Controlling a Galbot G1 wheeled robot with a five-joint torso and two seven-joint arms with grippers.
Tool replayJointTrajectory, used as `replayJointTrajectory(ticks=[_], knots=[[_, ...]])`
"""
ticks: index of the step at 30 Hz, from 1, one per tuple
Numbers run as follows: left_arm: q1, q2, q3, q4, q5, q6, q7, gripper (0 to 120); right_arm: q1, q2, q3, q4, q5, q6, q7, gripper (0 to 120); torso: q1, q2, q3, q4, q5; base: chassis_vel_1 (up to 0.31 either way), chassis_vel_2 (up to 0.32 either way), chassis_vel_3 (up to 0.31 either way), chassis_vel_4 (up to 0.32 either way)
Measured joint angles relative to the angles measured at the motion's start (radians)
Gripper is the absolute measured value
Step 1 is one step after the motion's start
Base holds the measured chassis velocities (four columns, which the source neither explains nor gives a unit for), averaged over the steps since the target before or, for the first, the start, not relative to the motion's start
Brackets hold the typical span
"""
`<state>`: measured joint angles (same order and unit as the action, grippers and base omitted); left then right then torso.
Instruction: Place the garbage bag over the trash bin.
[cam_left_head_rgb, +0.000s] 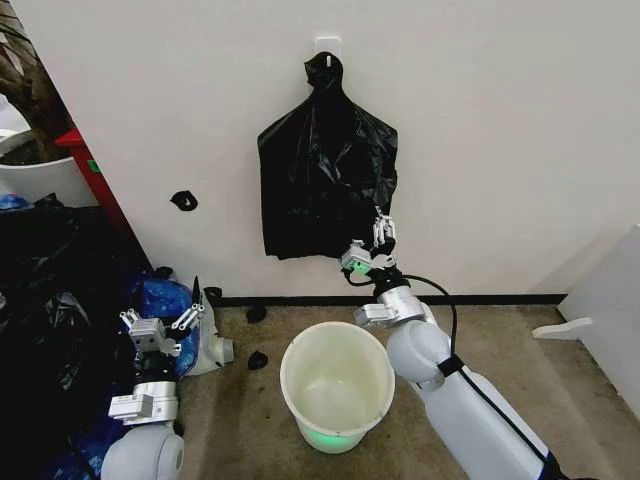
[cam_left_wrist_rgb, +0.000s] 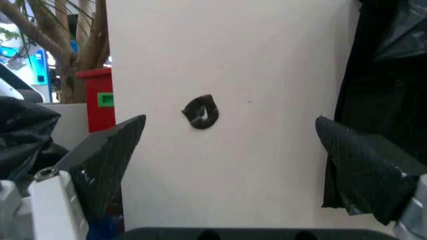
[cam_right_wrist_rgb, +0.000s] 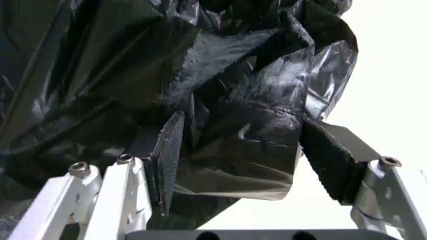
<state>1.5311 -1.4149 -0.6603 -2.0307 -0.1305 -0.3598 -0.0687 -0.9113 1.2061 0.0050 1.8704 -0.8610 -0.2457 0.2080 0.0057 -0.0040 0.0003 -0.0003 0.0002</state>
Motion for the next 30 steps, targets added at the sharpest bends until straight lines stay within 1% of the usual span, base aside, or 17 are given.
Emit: replayJointTrajectory(ticks=[2,3,6,8,9,10,14,17,18,20,22,23,24,25,27,28,30], knots=[[0.0,0.0,0.0,0.0,0.0,0.0,0.0,100,0.005,0.002,0.0,-0.003,-0.01,-0.01,0.0,57,0.0,0.0,0.0,0.0,0.0,0.0,0.0,0.0,0.0],[0.0,0.0,0.0,0.0,0.0,0.0,0.0,100,0.007,0.004,0.002,-0.005,-0.017,-0.018,0.0,51,0.0,0.0,0.0,0.0,0.0,0.0,0.0,0.0,0.0],[0.0,0.0,0.0,0.0,0.0,0.0,0.0,100,0.008,0.007,0.003,-0.006,-0.024,-0.031,0.001,45,0.0,0.0,0.0,-0.0001,0.0,0.0,0.0,0.0,0.0],[0.0,0.001,-0.001,0.0,0.0,0.0,-0.001,100,0.007,0.008,0.004,-0.006,-0.027,-0.04,0.004,38,0.0,0.0,0.0,0.0,0.0,0.0,0.0,0.0,0.0],[0.0,0.001,-0.002,-0.001,0.0,0.0,-0.002,100,0.004,0.011,0.005,-0.001,-0.027,-0.051,0.009,30,0.0,0.0,0.0,-0.0001,0.0,0.0,0.0,0.0,0.0],[0.0,0.001,-0.002,-0.001,0.0,0.0,-0.002,100,0.004,0.011,0.005,-0.001,-0.027,-0.051,0.009,30,0.0,0.0,0.0,-0.0001,0.0,0.0,0.0,0.0,0.0],[0.0,0.004,-0.001,-0.004,-0.002,0.0,-0.003,100,-0.007,0.017,0.008,0.013,-0.015,-0.05,0.024,15,0.0,0.0,0.0,0.0,0.0,0.0,0.0,0.0,0.0],[-0.005,0.014,0.001,-0.009,-0.006,0.0,-0.003,100,-0.015,0.019,0.011,0.026,0.037,-0.036,0.033,2,0.0,0.0,0.0,0.0,-0.0001,0.0,0.0,0.0,0.0],[-0.005,0.014,0.001,-0.009,-0.006,0.0,-0.003,100,-0.015,0.019,0.011,0.026,0.037,-0.036,0.033,2,0.0,0.0,0.0,0.0,-0.0001,0.0,0.0,0.0,0.0],[-0.014,0.035,0.003,-0.019,-0.031,0.0,-0.001,100,-0.021,0.022,0.017,0.044,0.148,-0.001,0.037,0,0.0,0.0,0.0,0.0,0.0,0.0,0.0,0.0,0.0],[-0.021,0.061,0.01,-0.03,-0.073,0.0,0.009,100,-0.023,0.022,0.019,0.062,0.253,0.035,0.037,0,0.0,0.0,0.0,0.0,-0.0001,0.0,0.0,0.0,0.0],[-0.036,0.099,0.021,-0.043,-0.134,-0.006,0.031,100,-0.023,0.021,0.02,0.08,0.356,0.073,0.036,0,0.0,0.0,0.0,0.0001,-0.0001,0.0,0.0,0.0,0.0],[-0.042,0.111,0.024,-0.046,-0.153,-0.009,0.04,100,-0.023,0.021,0.02,0.085,0.389,0.084,0.035,0,0.0,0.0,0.0,0.0002,-0.0002,0.0,0.0,0.0,0.0],[-0.076,0.171,0.037,-0.056,-0.239,-0.029,0.088,100,-0.02,0.018,0.019,0.109,0.525,0.13,0.026,0,0.0,0.0,0.0,0.0,-0.0002,0.0,0.0,0.0,0.0],[-0.089,0.194,0.041,-0.057,-0.268,-0.037,0.107,100,-0.018,0.018,0.019,0.114,0.558,0.143,0.022,0,0.0,0.0,0.0,-0.0004,0.0,0.0,0.0,0.0,0.0],[-0.121,0.25,0.049,-0.053,-0.328,-0.056,0.161,100,-0.014,0.014,0.019,0.128,0.648,0.186,0.003,0,0.0,0.0,0.0,0.0002,-0.0003,0.0,0.0,0.0,0.0],[-0.174,0.357,0.065,-0.03,-0.396,-0.083,0.251,100,-0.008,0.009,0.019,0.144,0.749,0.247,-0.03,0,0.0,0.0,0.0,-0.0003,-0.0001,0.0,0.0,0.0,0.0]])
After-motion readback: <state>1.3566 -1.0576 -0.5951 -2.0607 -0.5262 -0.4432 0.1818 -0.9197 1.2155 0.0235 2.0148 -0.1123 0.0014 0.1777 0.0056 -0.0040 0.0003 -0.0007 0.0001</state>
